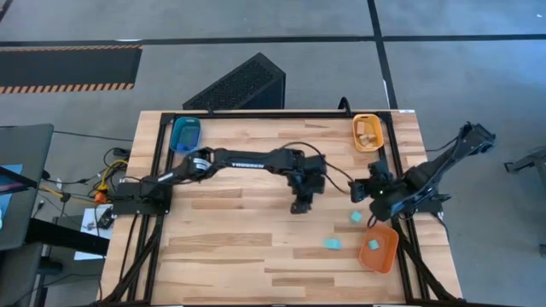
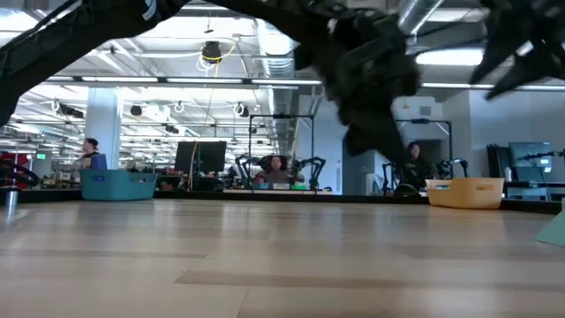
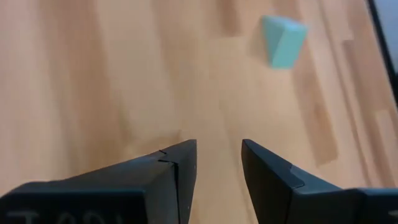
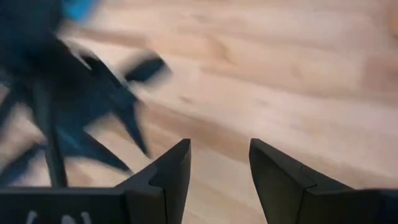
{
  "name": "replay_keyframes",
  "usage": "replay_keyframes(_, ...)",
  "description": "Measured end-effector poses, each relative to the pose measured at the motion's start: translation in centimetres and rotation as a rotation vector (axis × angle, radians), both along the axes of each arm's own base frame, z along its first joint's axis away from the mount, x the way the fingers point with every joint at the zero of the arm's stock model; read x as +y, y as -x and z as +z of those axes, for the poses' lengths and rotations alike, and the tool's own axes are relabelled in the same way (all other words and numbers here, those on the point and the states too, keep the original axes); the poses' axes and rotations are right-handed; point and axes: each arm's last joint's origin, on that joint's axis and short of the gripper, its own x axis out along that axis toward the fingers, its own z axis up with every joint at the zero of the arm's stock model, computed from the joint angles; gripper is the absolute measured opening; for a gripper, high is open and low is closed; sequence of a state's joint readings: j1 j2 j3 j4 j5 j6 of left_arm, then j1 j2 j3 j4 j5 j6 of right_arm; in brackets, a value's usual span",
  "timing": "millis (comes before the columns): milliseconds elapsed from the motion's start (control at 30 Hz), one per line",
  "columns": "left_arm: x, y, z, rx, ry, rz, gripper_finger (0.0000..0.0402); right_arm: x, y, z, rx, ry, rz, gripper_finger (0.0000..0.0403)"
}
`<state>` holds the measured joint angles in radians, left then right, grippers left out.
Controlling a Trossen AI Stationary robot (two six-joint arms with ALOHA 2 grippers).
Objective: Sort & place blocks by color
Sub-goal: Put the top light blue block into the orange bin
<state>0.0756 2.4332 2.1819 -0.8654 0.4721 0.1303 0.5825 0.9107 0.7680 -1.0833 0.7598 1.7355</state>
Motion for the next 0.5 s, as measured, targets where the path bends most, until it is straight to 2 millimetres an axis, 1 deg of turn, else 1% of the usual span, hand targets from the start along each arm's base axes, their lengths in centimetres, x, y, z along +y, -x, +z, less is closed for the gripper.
replay_keyframes(100, 1.3, 2.2, -0.6, 0.006, 0.018, 0.038, 0.011, 0.4, 0.0, -1.7, 0.065, -0.065, -0.022, 0.0186)
replay_keyframes(200, 2.0, 4.9, -0.2, -0.063, 0.038, 0.114, 0.0103, 1.0, -0.2, -3.2, 0.086, -0.123, -0.027, 0.0186)
replay_keyframes(233, 2.0, 5.8, 0.2, -0.115, 0.039, 0.143, 0.0099, 1.2, -0.3, -3.6, 0.092, -0.133, -0.03, 0.0186)
replay_keyframes(367, 1.7, 9.4, 1.0, -0.263, 0.036, 0.241, 0.0087, 1.9, -0.7, -5.1, 0.104, -0.153, -0.04, 0.0186)
replay_keyframes(500, 1.4, 12.0, 1.9, -0.42, 0.032, 0.345, 0.0083, 2.0, -1.0, -6.5, 0.191, -0.206, -0.056, 0.0192)
